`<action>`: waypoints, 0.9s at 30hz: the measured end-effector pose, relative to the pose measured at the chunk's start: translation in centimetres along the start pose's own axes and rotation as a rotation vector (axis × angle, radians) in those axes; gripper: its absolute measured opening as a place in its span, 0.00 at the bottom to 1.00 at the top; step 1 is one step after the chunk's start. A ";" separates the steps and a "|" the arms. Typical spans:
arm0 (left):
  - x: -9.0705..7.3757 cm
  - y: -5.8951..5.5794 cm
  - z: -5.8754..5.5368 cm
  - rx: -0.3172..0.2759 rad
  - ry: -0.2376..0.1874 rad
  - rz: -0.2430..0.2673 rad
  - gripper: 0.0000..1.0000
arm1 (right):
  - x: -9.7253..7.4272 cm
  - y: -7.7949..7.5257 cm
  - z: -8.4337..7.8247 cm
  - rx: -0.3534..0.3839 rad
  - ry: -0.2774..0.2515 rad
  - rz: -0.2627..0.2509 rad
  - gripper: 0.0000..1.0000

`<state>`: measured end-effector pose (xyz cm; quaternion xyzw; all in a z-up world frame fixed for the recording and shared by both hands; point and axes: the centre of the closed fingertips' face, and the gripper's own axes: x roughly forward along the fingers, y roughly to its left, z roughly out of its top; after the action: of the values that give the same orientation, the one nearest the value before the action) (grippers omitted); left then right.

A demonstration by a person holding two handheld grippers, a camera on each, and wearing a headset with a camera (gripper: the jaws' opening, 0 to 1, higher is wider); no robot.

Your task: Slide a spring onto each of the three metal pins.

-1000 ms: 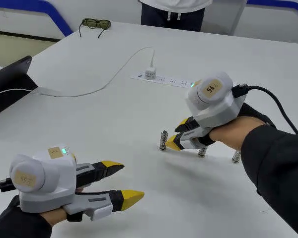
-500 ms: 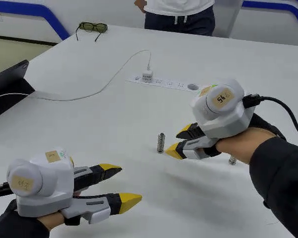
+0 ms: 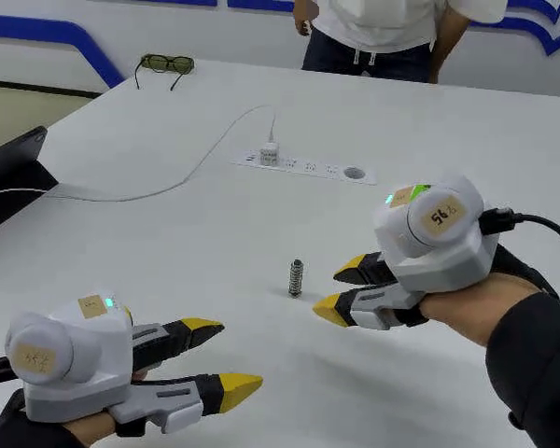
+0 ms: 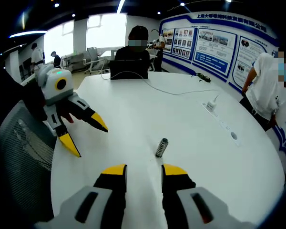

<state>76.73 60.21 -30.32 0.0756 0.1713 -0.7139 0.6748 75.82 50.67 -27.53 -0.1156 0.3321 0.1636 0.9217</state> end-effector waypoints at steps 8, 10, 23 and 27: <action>-0.1 0.0 0.1 0.001 -0.005 -0.002 0.51 | -1.3 0.5 -0.6 0.016 -0.024 -0.016 0.30; -0.1 0.0 0.1 0.001 -0.005 -0.002 0.51 | -1.6 0.6 -0.7 0.019 -0.030 -0.020 0.30; -0.2 0.1 0.4 0.003 -0.012 0.002 0.52 | -3.2 0.8 -1.0 0.041 -0.079 -0.042 0.30; -0.3 0.1 0.5 0.005 -0.014 0.004 0.52 | -3.7 0.7 -1.3 0.051 -0.091 -0.050 0.30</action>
<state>76.91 60.29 -29.74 0.0725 0.1644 -0.7136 0.6771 72.09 50.07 -26.15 -0.0929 0.2910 0.1370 0.9423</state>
